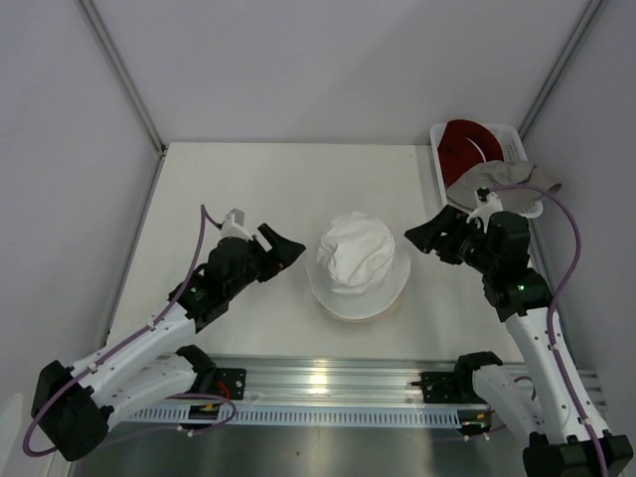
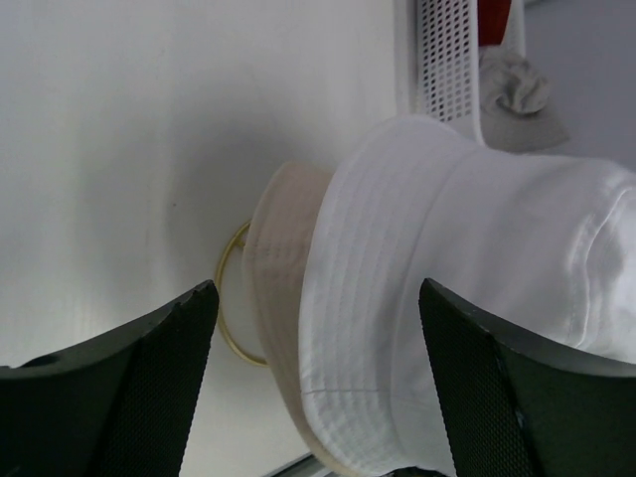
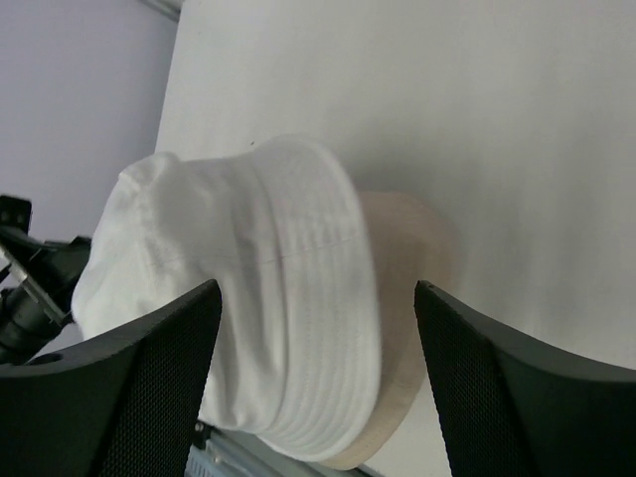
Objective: Stack the hats
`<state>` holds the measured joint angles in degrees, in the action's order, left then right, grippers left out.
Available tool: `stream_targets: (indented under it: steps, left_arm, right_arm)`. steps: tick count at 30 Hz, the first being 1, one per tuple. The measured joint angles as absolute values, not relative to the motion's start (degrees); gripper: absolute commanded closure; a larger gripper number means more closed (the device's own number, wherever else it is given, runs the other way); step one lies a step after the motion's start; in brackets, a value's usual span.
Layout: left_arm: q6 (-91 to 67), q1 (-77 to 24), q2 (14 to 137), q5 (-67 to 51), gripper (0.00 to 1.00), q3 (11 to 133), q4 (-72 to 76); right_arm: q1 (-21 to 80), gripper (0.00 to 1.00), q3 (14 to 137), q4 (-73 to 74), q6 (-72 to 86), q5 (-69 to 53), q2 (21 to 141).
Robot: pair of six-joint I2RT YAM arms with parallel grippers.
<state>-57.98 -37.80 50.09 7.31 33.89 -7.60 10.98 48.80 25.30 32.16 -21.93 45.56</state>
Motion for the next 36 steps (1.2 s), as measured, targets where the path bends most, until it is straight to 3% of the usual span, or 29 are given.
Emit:
stream_targets:
  steps: [5, 15, 19, 24, 27, 30, 31, 33, 36]
  left_arm:
    - [-64.73, -34.54, 53.12, 4.23, 0.17, 31.81, -3.03]
    - [-71.68, -33.36, 61.58, -4.89, 0.22, 30.44, 8.08]
    - [-74.15, -33.34, 65.04, -7.94, 0.28, 30.44, 12.38]
    - [-76.38, -33.34, 67.11, -9.89, 0.29, 30.44, 15.38]
    - [-76.62, -33.34, 67.09, -10.24, 0.30, 30.44, 15.99]
    - [-76.60, -33.34, 67.09, -10.28, 0.30, 30.44, 16.03]
    - [-76.58, -33.34, 67.09, -10.26, 0.30, 30.44, 16.01]
    - [-76.53, -33.34, 67.07, -10.24, 0.31, 30.44, 15.81]
    - [-76.55, -33.34, 66.85, -10.17, 0.39, 30.39, 15.55]
  right_arm:
    - [6.20, 0.22, 44.86, 23.27, 34.13, -21.26, 45.21]
    - [6.02, 0.28, 35.44, 14.17, 42.24, -25.98, 45.58]
    - [6.42, 0.38, 35.20, 9.78, 44.40, -26.70, 45.87]
    - [7.97, 0.43, 33.47, 5.80, 47.24, -27.03, 47.31]
    - [9.15, 0.51, 32.88, 5.17, 48.01, -26.85, 48.01]
    - [9.67, 0.71, 32.58, 4.78, 48.40, -26.83, 48.31]
    - [9.69, 0.86, 32.34, 4.51, 48.62, -26.83, 48.31]
    - [9.67, 1.00, 31.92, 4.34, 48.82, -26.81, 48.31]
    - [9.69, 1.00, 31.51, 4.40, 49.25, -26.57, 48.31]
